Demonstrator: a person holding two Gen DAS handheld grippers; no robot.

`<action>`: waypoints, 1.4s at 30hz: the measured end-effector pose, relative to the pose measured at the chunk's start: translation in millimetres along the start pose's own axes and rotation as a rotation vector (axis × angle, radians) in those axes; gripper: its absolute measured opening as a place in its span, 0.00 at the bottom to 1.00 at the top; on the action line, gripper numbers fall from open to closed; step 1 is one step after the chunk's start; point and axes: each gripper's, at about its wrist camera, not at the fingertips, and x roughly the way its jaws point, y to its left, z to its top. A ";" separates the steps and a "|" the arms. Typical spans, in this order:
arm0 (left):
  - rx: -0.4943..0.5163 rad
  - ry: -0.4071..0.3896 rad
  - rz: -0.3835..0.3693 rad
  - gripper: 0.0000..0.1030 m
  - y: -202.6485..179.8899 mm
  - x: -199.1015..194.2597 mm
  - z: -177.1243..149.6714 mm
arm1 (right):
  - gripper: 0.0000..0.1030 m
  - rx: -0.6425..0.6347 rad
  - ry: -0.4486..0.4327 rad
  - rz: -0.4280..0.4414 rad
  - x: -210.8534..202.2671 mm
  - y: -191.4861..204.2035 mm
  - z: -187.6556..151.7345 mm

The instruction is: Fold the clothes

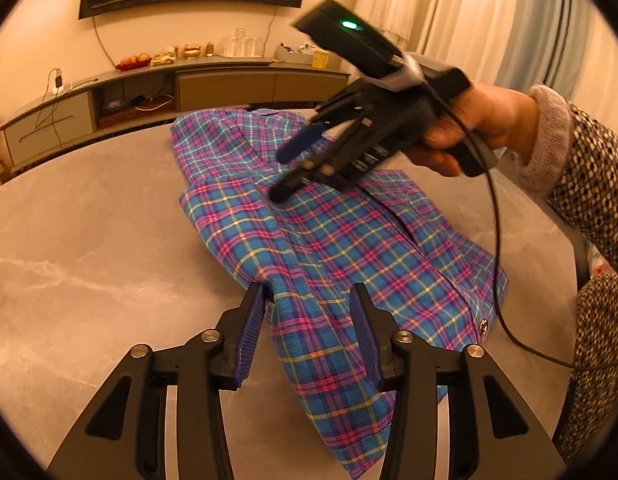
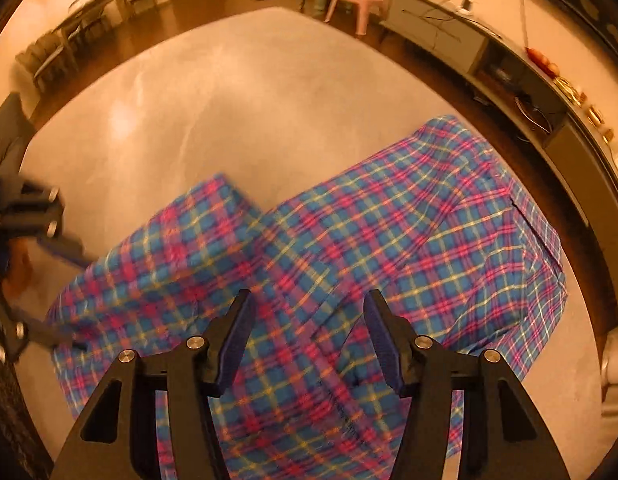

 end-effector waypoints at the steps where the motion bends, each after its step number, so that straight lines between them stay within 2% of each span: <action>1: 0.007 0.001 0.000 0.44 -1.1 0.4 -0.2 | 0.56 0.038 -0.010 0.042 0.1 -7.5 1.0; 3: 0.007 0.008 0.006 0.44 -1.1 1.2 -1.0 | 0.56 0.112 -0.050 0.140 -5.0 -23.3 0.7; 4: 0.006 0.009 0.007 0.44 -0.4 1.5 -1.3 | 0.55 0.139 -0.066 0.158 -7.0 -30.9 -0.2; 7: 0.013 0.002 0.009 0.42 -0.9 0.8 -0.8 | 0.52 0.144 -0.034 0.124 1.1 -41.2 -5.7; 11: 0.030 -0.007 0.008 0.40 -5.2 -0.8 -0.8 | 0.51 0.050 0.027 0.049 18.3 -29.7 -12.3; 13: 0.036 -0.003 0.014 0.40 -5.9 0.4 -1.6 | 0.34 0.006 0.021 0.029 17.1 -21.9 -13.7; 17: 0.036 -0.001 0.026 0.40 -5.1 1.2 -0.2 | 0.23 -0.062 0.010 -0.014 11.3 -9.7 -19.8; 19: 0.035 -0.003 0.035 0.40 -4.4 1.0 -0.4 | 0.11 -0.057 0.000 -0.019 5.1 -12.1 -24.5; 22: 0.037 -0.005 0.069 0.40 -2.9 0.1 -0.2 | 0.05 -0.014 -0.038 0.006 -14.0 -22.8 -36.4; 28: 0.033 -0.037 0.100 0.40 -1.3 -6.0 4.3 | 0.04 0.073 -0.113 0.067 -59.9 -44.7 -67.3; 31: 0.039 -0.035 0.100 0.41 -4.9 -2.8 6.8 | 0.04 0.097 -0.127 0.082 -65.5 -45.5 -74.5; 33: 0.048 -0.030 0.102 0.41 -8.8 2.2 9.3 | 0.04 0.093 -0.128 0.083 -54.5 -33.8 -66.5; 35: 0.062 -0.019 0.110 0.41 -13.1 9.1 13.0 | 0.06 0.062 -0.115 0.066 -34.3 -20.4 -44.0; 37: 0.079 -0.008 0.122 0.41 -16.8 14.4 14.7 | 0.22 0.044 -0.092 0.050 -14.4 -16.8 -28.3; 38: 0.083 -0.005 0.128 0.41 -17.3 16.8 15.5 | 0.26 0.033 -0.076 0.046 -3.5 -15.7 -20.9; 42: 0.079 -0.001 0.140 0.41 -14.2 21.4 18.6 | 0.28 -0.011 0.007 0.013 31.6 -10.8 -12.2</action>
